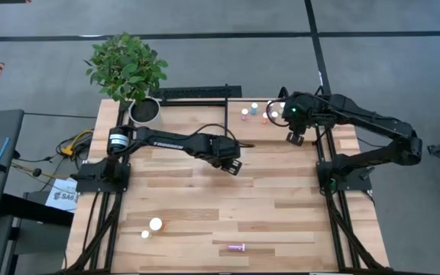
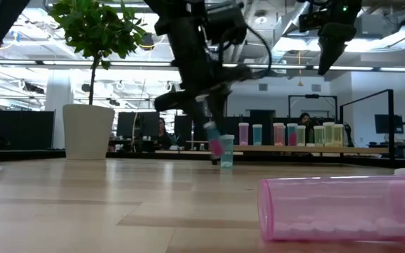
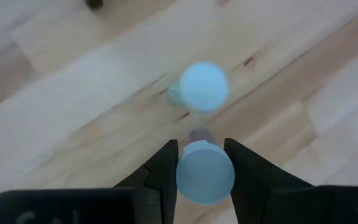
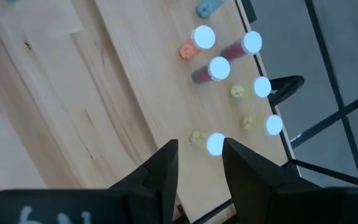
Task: Pick and place medicine bottles onto shelf by color
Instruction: Move the blue pill bottle to the center of the table
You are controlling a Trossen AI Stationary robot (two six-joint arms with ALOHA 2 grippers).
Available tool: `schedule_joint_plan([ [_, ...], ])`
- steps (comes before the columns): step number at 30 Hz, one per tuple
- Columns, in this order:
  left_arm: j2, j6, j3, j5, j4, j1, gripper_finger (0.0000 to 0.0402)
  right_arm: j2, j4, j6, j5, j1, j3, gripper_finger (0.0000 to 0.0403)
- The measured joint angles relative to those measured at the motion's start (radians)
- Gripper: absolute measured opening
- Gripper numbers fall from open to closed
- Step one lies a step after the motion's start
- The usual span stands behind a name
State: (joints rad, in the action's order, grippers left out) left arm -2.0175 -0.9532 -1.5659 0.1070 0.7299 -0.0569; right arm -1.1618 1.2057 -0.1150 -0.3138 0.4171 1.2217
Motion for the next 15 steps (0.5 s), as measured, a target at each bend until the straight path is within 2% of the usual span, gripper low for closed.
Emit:
schedule_joint_plan([
  [6, -0.041, -0.008, -0.005, -0.014, 0.083, -0.002, 0.0094, 0.000, 0.009, -0.024, 0.000, 0.004, 0.000, 0.0147],
  [8, -0.046, -0.011, -0.007, -0.014, 0.066, -0.002, 0.0094, 0.000, 0.006, -0.035, 0.000, 0.007, 0.000, 0.0147],
  [15, -0.045, -0.014, -0.009, 0.037, 0.089, -0.005, 0.0094, 0.003, 0.006, -0.044, 0.001, 0.018, 0.000, 0.0147],
])
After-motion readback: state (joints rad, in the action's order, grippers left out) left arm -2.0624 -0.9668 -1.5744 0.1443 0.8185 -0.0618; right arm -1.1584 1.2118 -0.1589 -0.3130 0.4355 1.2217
